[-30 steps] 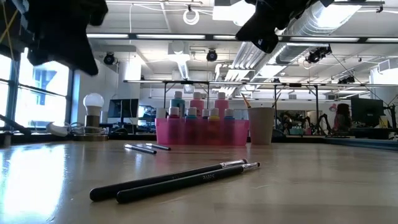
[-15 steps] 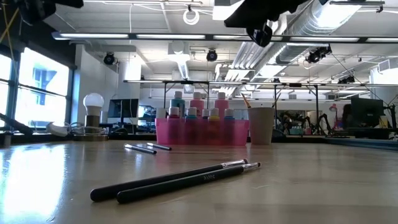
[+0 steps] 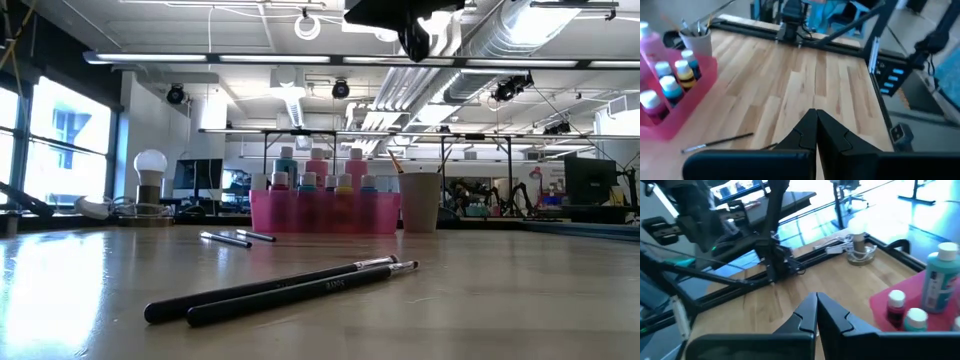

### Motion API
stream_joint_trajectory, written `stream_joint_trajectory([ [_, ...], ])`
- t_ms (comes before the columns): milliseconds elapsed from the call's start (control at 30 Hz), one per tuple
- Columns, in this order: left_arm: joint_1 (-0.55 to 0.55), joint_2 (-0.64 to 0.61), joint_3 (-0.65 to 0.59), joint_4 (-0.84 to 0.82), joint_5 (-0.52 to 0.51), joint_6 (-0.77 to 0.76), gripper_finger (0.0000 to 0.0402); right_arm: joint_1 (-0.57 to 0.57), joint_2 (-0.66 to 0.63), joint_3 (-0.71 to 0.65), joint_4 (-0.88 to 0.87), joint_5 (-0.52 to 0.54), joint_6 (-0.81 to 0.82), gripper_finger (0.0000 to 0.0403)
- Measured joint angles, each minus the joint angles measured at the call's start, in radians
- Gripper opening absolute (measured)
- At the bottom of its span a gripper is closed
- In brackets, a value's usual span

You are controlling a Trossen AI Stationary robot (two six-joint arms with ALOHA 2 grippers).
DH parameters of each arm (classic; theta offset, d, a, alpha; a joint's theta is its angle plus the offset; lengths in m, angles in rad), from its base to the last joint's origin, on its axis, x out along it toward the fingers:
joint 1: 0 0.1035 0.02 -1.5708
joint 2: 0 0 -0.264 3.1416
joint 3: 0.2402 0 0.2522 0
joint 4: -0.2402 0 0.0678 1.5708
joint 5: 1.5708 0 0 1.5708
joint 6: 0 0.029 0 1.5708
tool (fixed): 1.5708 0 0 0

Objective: Pick & Place Paint Supplies
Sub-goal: Put the silver paintbrush into the white cup

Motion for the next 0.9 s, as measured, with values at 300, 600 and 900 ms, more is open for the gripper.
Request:
stream_joint_trajectory([
  [300,0.001,-0.107,-0.03,0.074,-0.053,0.259,0.0,0.0,0.0,0.0,-0.003,0.079,0.052,0.0002],
  [600,0.117,-0.1,-0.199,0.448,-0.015,0.362,0.0,-0.011,0.0,0.0,-0.017,0.077,0.002,0.0002],
  [900,0.427,-0.135,-0.245,0.552,0.167,0.523,0.0,-0.068,0.0,0.0,-0.016,0.076,-0.034,0.0002],
])
